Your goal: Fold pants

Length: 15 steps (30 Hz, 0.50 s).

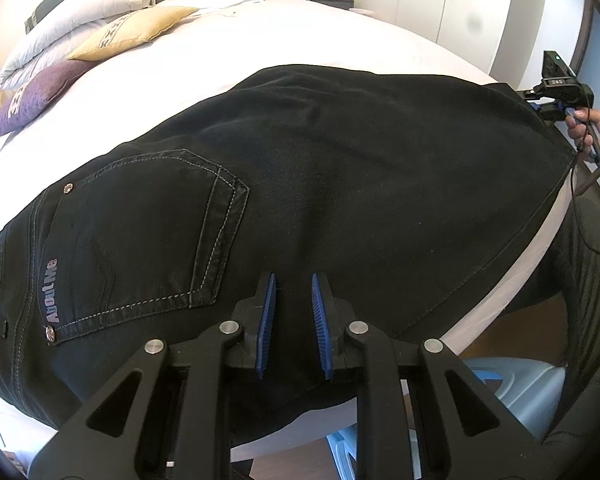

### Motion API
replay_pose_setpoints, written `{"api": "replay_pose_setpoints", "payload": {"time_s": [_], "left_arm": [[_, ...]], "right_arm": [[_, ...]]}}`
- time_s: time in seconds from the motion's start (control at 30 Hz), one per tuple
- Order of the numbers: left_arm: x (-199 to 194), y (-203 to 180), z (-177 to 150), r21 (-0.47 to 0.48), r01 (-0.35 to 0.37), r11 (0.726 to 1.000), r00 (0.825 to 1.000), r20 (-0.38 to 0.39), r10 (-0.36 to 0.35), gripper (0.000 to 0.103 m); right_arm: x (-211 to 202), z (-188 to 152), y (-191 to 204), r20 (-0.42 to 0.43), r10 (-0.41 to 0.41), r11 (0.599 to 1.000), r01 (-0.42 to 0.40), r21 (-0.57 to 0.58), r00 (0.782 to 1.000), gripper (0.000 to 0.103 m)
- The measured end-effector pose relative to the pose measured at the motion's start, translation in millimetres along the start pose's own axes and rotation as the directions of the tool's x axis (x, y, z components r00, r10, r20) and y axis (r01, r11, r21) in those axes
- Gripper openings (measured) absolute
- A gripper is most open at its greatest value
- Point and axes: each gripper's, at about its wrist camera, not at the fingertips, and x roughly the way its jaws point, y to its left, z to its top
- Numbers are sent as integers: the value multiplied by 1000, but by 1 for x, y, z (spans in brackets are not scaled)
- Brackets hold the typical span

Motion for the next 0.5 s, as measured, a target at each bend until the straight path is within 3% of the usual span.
{"api": "replay_pose_setpoints", "payload": {"time_s": [0.13,0.23,0.37,0.5], "left_arm": [[0,-1,0,0,2,1000,1000,1,-2,18],[0,-1,0,0,1,1000,1000,3,-1,18],[0,-2,-2,-1,-1,1000,1000,11,1,18],[-1,-1,-6,-8,-2,1000,1000,28,2,18]], "right_arm": [[-4,-2,4,37,-46,999,47,-21,998,13],[-12,-12,15,104,-104,994,108,-33,989,11],[-35,-25,28,233,-119,992,123,-1,965,11],[-27,-33,14,273,-156,987,139,80,949,10]]}}
